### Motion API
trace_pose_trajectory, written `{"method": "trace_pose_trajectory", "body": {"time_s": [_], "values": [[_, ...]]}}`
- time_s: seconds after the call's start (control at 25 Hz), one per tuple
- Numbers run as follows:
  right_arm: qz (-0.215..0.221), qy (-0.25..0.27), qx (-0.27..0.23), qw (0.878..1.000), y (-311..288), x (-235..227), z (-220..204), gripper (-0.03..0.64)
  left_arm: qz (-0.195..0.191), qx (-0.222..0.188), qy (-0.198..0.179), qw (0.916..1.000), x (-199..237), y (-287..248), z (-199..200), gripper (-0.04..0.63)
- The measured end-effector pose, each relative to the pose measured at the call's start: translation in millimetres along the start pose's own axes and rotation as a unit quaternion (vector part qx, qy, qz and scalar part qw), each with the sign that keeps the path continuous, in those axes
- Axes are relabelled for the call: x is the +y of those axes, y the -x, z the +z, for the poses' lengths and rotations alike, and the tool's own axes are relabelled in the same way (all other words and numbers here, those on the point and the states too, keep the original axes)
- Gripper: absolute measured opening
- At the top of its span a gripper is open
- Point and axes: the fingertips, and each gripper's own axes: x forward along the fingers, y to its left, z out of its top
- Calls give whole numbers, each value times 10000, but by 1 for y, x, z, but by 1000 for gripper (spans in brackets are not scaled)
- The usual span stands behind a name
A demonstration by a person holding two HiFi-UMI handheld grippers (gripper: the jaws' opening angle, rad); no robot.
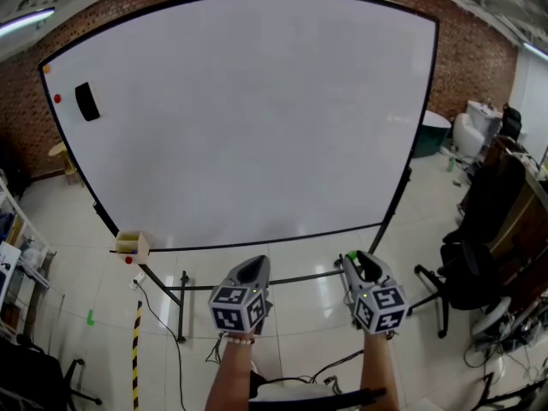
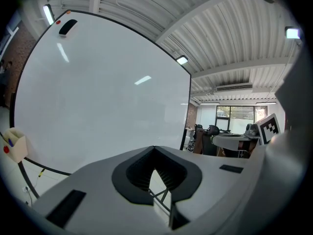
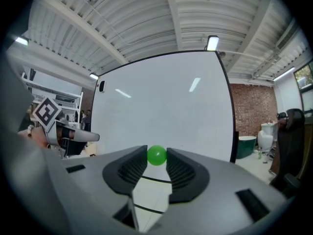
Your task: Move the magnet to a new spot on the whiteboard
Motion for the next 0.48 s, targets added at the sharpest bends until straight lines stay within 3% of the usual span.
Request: {"method": "trace_pose_trajectory", "body": {"time_s": [0.2,0.48], "values": [[52,329,-322,9989,-29,1,45,127,14,32,-112,9999,17,-9,15,-8],[52,1135,-1030,9882,-95,16,161,127,-7,19,-252,9997,48,-22,46,-7]]}}
